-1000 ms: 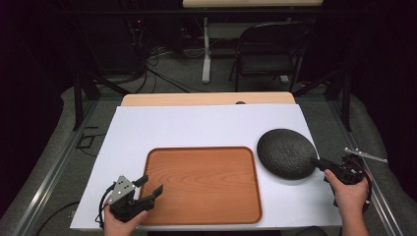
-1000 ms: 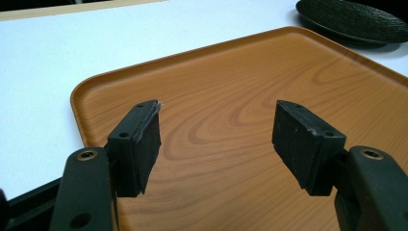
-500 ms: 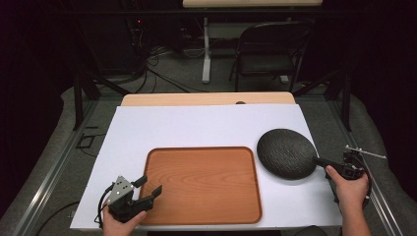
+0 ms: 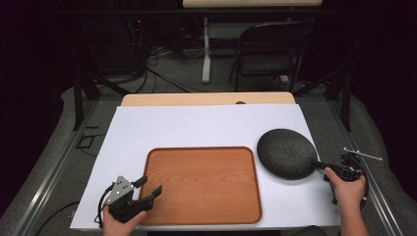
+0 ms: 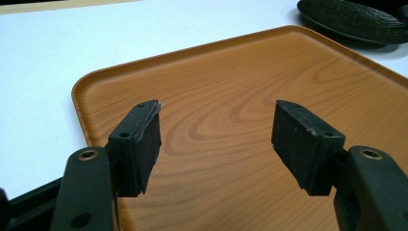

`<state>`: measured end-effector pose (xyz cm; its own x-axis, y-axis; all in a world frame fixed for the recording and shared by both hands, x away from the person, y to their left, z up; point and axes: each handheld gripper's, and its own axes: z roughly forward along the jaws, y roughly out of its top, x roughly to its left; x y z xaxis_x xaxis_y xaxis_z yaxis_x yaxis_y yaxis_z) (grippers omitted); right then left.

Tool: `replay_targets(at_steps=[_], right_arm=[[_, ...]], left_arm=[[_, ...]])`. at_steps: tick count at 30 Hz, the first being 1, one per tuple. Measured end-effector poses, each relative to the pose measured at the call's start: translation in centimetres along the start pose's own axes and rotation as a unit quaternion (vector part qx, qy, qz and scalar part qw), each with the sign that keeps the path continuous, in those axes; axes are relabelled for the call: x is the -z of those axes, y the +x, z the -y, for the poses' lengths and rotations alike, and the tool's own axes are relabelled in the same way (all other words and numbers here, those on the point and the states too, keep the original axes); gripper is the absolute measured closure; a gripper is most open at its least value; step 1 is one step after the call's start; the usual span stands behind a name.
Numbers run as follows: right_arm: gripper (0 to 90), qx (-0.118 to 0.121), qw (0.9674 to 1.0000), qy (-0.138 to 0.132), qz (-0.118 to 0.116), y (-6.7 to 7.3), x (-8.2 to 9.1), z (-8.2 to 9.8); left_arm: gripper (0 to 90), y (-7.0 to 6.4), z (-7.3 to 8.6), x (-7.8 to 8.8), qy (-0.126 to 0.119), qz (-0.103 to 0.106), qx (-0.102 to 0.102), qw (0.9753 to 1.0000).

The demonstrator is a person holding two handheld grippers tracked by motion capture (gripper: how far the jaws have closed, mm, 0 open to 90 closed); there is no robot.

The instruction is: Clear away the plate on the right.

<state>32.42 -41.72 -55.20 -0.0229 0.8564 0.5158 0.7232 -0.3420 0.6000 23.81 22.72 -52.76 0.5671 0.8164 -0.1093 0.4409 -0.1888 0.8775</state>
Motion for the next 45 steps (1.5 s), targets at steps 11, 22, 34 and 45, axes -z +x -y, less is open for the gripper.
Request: replay_targets(at_steps=[11, 22, 34, 45], right_arm=[[61.6, -0.020, 0.9998, 0.005, -0.006, -0.2, -0.6, -0.1], [64.9, -0.025, 0.9996, 0.012, -0.008, -0.4, -1.1, -0.3], [63.1, -0.033, 0.9988, 0.021, -0.028, -0.8, -1.6, -0.4], [65.3, -0.030, 0.9990, 0.018, -0.027, -0.8, -1.7, -0.3]], left_arm=[[34.5, 0.0, 0.0, -0.1, 0.003, 0.002, 0.000, 1.0000], [34.5, 0.0, 0.0, -0.1, 0.004, 0.002, 0.000, 1.0000], [34.6, 0.0, 0.0, -0.1, 0.004, 0.001, 0.001, 1.0000], [34.8, 0.1, 0.0, -0.1, 0.005, 0.000, 0.002, 1.0000]])
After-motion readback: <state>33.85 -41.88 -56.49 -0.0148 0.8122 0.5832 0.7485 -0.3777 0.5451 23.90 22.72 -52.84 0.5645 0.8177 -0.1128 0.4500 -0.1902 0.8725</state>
